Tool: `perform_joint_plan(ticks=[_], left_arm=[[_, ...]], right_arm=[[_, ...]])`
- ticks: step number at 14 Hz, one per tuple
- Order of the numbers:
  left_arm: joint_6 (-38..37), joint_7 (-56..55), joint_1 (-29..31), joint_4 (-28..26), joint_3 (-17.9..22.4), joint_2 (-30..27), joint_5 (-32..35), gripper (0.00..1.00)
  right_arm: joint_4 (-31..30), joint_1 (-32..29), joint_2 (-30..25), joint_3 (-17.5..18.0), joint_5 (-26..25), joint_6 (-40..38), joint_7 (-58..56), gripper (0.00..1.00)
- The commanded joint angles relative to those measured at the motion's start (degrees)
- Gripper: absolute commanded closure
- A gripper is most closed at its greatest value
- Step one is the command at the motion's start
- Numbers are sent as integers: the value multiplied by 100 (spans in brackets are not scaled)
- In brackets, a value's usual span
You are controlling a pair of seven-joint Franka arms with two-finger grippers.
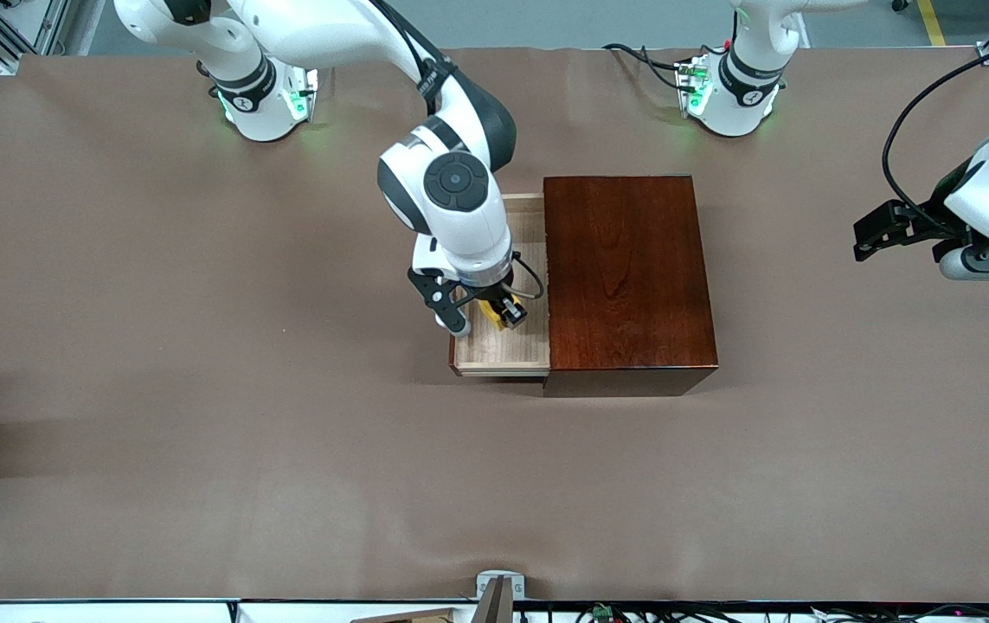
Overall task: Open drawer, take yellow block, close drawer
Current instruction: 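Close the right gripper on the yellow block, then lift the yellow block out of the drawer with the right gripper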
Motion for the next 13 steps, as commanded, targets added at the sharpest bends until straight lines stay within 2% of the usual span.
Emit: perform_joint_plan(ticks=[1,6,13], left_arm=[[55,129,43,-75,-27,-85,24,0],[55,129,43,-75,-27,-85,24,0],[55,94,8,-57,-27,-85,15,0]], right_arm=[[303,-221,4,87,96,-223,-161,100],[497,-704,-197,87,157,-828,-1424,100],[470,-1837,-313,43,272,-1041,-3938,100]])
